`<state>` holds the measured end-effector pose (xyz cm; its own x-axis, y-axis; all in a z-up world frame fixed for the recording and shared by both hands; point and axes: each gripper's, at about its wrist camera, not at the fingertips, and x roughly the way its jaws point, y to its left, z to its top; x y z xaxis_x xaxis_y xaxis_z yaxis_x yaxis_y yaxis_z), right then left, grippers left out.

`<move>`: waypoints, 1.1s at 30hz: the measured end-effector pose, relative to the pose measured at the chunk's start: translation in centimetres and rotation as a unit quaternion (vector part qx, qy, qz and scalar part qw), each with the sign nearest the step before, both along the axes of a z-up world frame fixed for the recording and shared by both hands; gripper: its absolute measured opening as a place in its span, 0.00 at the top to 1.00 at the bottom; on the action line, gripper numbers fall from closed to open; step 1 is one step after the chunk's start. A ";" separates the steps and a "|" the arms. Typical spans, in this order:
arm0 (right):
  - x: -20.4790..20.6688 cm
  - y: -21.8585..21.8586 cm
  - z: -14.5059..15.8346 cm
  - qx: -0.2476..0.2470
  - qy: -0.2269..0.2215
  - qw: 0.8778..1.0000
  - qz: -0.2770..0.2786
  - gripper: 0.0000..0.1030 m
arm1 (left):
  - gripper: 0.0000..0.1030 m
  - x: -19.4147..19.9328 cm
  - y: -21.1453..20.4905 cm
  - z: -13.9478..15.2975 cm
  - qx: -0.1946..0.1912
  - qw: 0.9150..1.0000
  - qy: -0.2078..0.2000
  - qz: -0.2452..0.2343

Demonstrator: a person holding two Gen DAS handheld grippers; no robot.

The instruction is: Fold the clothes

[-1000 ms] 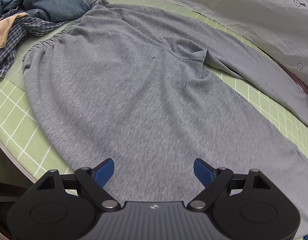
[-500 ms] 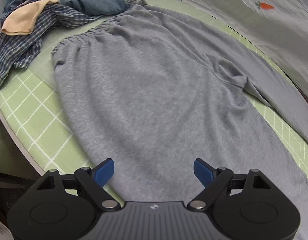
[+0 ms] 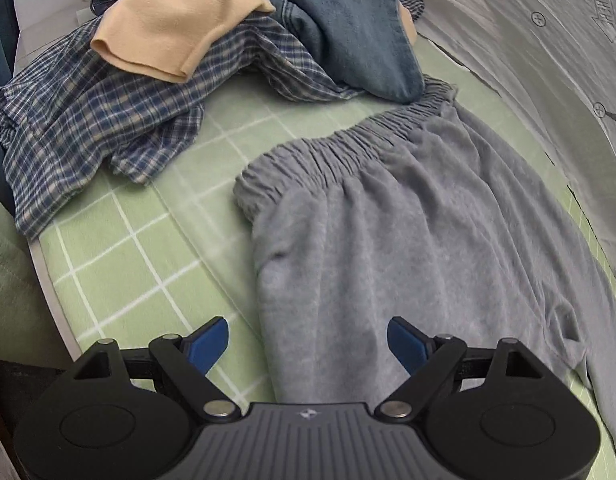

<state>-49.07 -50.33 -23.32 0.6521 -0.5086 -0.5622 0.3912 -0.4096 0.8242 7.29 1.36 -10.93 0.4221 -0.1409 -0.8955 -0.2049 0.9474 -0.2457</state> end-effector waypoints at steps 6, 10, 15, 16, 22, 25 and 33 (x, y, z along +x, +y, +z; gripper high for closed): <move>-1.5 -1.4 -0.2 -0.006 -0.005 0.997 -0.075 0.00 | 0.15 2.6 0.2 -0.2 0.011 1.000 0.005 0.010; -1.4 -3.3 1.0 -0.013 0.043 0.998 -0.054 0.00 | 0.17 2.9 0.6 -0.2 0.016 0.999 0.008 0.039; -0.7 -4.3 1.5 -0.011 0.076 0.997 -0.032 0.00 | 0.23 2.5 0.5 0.6 0.056 0.998 0.002 0.042; -0.6 -4.5 1.5 -0.010 0.082 0.996 -0.028 0.00 | 0.24 2.5 0.2 0.8 0.075 0.997 -0.003 0.032; -0.2 -4.8 1.7 -0.012 0.094 0.995 -0.016 0.00 | 0.37 2.6 -0.7 0.9 0.043 0.999 -0.030 -0.004; -0.2 -4.8 1.7 -0.011 0.093 0.995 -0.016 0.00 | 0.40 3.2 -0.7 0.4 0.025 0.999 -0.022 0.021; 1.1 -5.4 2.3 -0.047 0.132 0.989 0.042 0.00 | 0.40 5.1 0.1 0.1 0.008 0.998 -0.021 0.059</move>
